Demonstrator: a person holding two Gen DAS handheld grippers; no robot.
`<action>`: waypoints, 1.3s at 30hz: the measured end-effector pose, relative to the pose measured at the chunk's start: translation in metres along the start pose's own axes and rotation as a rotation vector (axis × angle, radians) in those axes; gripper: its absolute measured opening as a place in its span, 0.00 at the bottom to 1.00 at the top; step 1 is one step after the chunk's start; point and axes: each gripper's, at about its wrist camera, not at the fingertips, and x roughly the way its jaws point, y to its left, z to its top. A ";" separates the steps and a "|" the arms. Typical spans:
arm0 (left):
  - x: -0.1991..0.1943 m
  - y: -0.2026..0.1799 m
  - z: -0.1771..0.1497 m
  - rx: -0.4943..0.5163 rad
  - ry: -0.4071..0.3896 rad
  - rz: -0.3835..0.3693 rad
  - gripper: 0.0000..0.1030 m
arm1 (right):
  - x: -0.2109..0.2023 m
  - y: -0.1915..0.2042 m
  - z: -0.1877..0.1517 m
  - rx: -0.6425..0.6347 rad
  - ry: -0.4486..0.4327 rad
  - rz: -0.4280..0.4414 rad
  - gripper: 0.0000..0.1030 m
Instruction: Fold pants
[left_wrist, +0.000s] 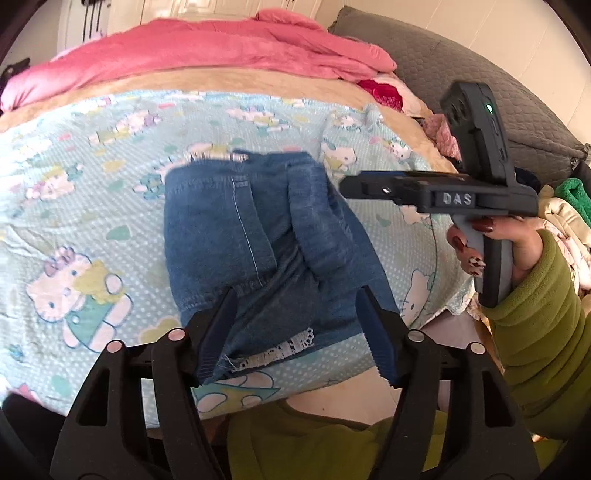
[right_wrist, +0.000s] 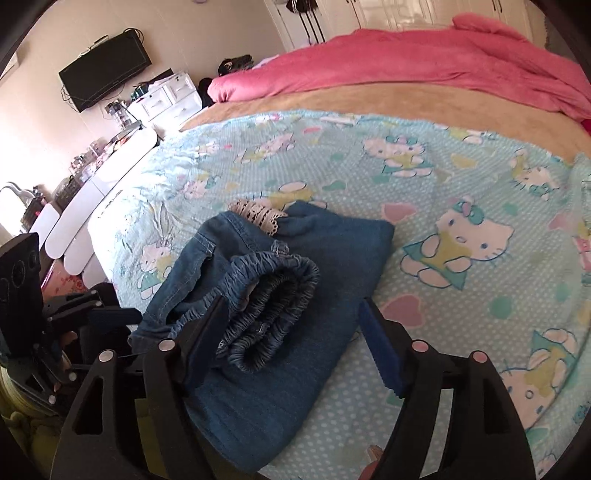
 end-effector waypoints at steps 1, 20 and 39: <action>-0.003 -0.001 0.000 0.005 -0.006 0.006 0.64 | -0.007 0.001 -0.002 -0.005 -0.018 -0.013 0.73; 0.014 0.078 0.039 -0.153 0.026 0.104 0.43 | -0.035 0.142 -0.080 -0.568 -0.085 0.028 0.72; 0.065 0.082 0.044 -0.166 0.071 0.111 0.51 | 0.050 0.135 -0.081 -0.629 0.105 0.084 0.07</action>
